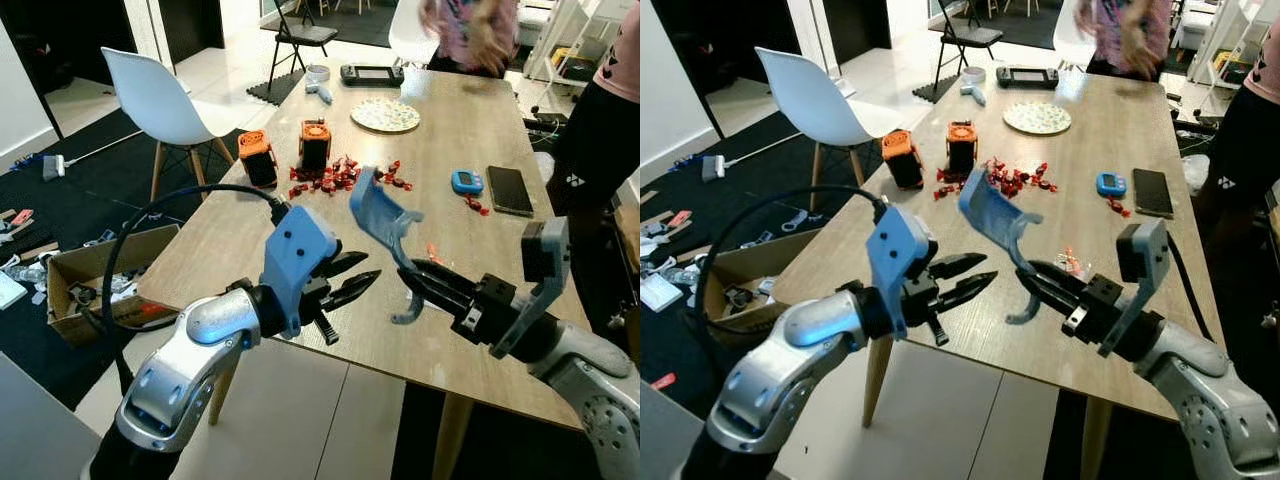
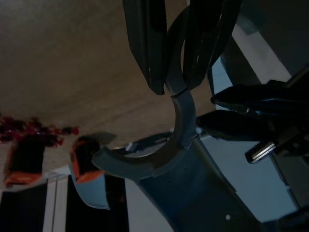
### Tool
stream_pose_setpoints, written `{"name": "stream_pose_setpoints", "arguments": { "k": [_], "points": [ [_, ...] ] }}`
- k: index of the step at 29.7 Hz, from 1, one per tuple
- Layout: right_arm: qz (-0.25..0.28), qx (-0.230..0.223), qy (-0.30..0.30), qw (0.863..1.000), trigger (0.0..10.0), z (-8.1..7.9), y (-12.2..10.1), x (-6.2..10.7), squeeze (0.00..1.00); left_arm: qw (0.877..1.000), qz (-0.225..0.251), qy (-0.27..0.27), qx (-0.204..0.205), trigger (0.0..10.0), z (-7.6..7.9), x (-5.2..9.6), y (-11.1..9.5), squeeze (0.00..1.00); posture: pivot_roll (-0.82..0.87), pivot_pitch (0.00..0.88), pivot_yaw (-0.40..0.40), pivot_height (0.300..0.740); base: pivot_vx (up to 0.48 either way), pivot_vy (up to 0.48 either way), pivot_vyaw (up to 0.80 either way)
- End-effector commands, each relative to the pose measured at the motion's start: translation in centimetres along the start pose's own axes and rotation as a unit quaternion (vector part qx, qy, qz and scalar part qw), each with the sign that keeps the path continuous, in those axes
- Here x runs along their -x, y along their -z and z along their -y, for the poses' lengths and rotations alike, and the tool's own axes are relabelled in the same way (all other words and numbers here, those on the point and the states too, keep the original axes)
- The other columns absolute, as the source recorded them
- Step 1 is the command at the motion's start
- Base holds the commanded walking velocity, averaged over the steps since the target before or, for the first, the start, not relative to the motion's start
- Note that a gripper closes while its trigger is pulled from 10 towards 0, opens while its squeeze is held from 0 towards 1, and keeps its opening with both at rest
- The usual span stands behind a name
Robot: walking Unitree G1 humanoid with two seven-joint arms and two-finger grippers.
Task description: Hang keys on a hook
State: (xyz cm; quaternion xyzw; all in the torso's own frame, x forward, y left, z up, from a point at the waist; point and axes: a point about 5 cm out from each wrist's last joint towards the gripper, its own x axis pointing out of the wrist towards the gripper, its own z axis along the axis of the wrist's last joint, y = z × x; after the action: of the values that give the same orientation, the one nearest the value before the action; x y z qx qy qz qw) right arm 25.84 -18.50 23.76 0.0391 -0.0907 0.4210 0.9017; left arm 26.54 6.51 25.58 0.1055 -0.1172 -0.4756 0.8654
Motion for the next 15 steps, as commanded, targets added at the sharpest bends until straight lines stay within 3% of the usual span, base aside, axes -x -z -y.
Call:
{"name": "stream_pose_setpoints", "arguments": {
  "k": [1,10,15],
  "points": [
    [-0.003,-0.006,-0.008,1.000,10.0,-0.4,0.2,0.1,0.00,1.000,0.010,-0.005,0.013,10.0,-0.2,-0.2,-0.2,0.00,0.07,0.151,-0.011,0.740,0.000,0.000,0.00],
    [-0.027,-0.013,-0.015,0.999,10.0,-0.9,1.5,-0.1,0.00,0.998,0.024,-0.051,0.036,10.0,-1.9,-0.5,-0.7,0.00,0.07,0.146,-0.007,0.740,0.000,0.000,0.00],
    [-0.045,-0.009,0.008,0.999,10.0,-0.3,2.1,0.6,0.00,0.997,0.021,-0.046,0.055,10.0,-1.9,-0.2,-0.5,0.00,0.07,0.147,-0.003,0.740,0.000,0.000,0.00]
  ]
}}
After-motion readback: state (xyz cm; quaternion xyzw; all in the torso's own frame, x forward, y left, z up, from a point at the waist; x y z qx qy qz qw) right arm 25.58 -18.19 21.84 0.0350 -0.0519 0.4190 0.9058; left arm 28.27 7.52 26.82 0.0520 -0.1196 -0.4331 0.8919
